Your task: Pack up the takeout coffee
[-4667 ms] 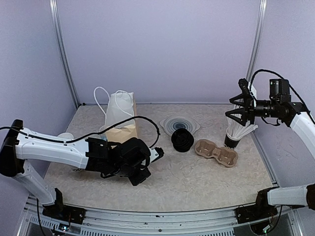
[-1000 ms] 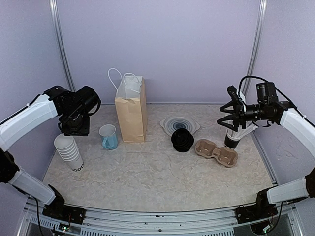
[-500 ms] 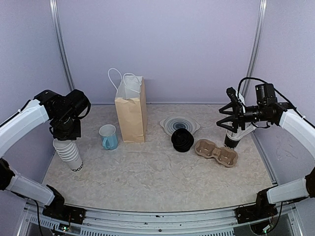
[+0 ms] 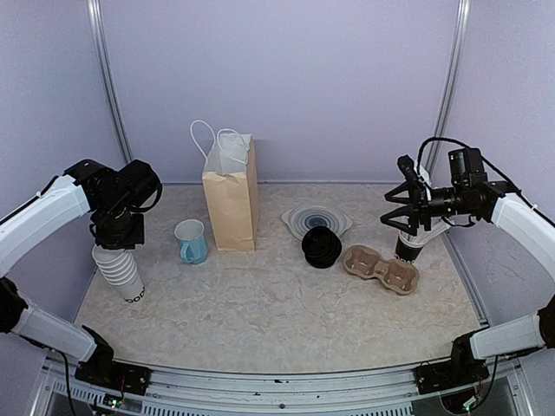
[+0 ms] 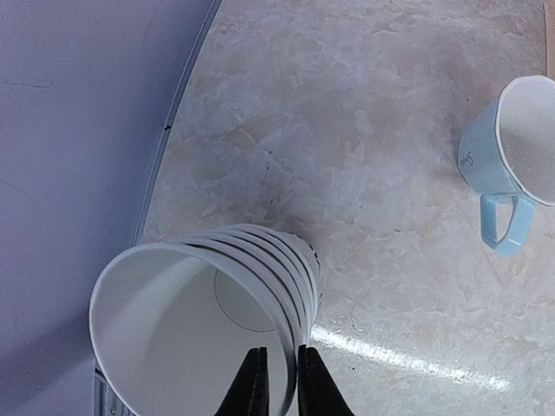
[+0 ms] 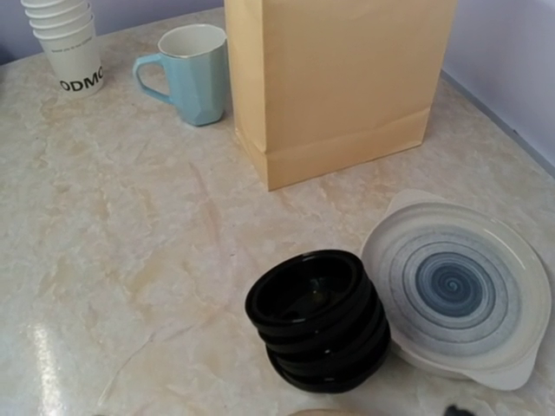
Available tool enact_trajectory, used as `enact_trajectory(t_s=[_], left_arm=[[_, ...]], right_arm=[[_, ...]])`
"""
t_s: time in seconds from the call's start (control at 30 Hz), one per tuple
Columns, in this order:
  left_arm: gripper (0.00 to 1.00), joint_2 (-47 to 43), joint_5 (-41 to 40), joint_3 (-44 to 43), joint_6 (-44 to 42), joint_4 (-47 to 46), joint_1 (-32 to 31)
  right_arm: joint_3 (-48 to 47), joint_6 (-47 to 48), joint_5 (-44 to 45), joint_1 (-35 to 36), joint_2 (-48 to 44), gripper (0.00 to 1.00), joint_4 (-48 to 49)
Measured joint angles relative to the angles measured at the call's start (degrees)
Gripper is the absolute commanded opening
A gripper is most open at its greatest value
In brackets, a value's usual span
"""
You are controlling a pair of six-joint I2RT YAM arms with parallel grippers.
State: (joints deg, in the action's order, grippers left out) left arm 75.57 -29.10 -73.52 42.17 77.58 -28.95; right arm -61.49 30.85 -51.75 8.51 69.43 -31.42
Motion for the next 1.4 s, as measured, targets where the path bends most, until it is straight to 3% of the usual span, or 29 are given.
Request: enact_trajectory(t_s=[0.2,0.87,1.13,1.4], left_arm=[[0.0,0.55,0.2,0.11,-0.26,0.0,0.13],[0.0,-2.25,2.03,-7.78,-0.5,0.59,0.92],[0.0,4.55,-0.55,-6.78,-7.8,-3.23,1.18],[0.0,14.99,0.37,-12.17,-14.45,-7.72,0.87]], right_arm=[[0.28,0.02,0.15,0.0,0.0,0.81,0.02],[0.26,-0.02,0.31,0.22,0.02,0.81,0.0],[0.22,-0.02,0.28,0.37,0.57,0.82,0.0],[0.15,-0.02,0.33,0.44,0.9,0.81,-0.02]])
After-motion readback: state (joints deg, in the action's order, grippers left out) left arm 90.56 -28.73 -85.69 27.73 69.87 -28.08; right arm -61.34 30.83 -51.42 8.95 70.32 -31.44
